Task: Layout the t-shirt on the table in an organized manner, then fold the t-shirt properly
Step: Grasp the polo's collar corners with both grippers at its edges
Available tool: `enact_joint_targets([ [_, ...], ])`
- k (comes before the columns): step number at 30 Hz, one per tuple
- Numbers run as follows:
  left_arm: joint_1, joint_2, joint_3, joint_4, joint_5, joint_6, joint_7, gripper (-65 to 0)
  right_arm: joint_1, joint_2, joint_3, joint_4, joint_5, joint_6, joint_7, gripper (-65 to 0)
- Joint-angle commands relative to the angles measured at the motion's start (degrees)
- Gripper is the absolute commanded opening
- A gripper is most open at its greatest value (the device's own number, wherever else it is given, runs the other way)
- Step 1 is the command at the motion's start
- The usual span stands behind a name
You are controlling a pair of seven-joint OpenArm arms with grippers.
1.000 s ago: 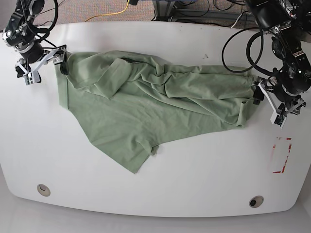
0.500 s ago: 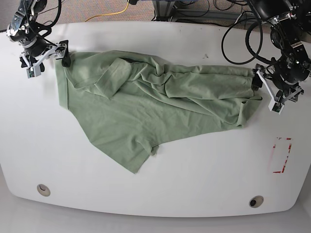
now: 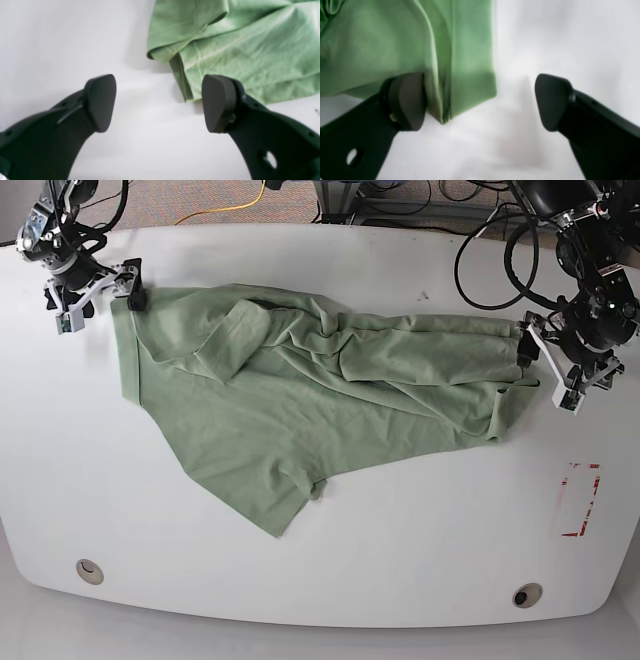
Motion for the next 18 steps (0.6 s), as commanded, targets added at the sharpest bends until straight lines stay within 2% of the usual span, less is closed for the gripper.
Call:
enact_joint_targets([
  [1,-0.6,-0.8,-0.2,1.1,-0.5,-0.1,-1.1,-14.6,0.2,0.8,0.3,0.8,0.8,0.1,1.4,0.0],
  [4,-0.5,-0.8,-0.2,1.1,-0.5,-0.1,-1.1,-14.6,0.4,-0.5,0.3,0.8,0.1,0.1,1.4,0.0],
  [18,-0.4,-0.1,-1.4,0.7,-0.5,-0.1,-1.1,-14.6,2.1,-5.3,0.4,1.2,-10.0,0.1,1.4,-49.0],
])
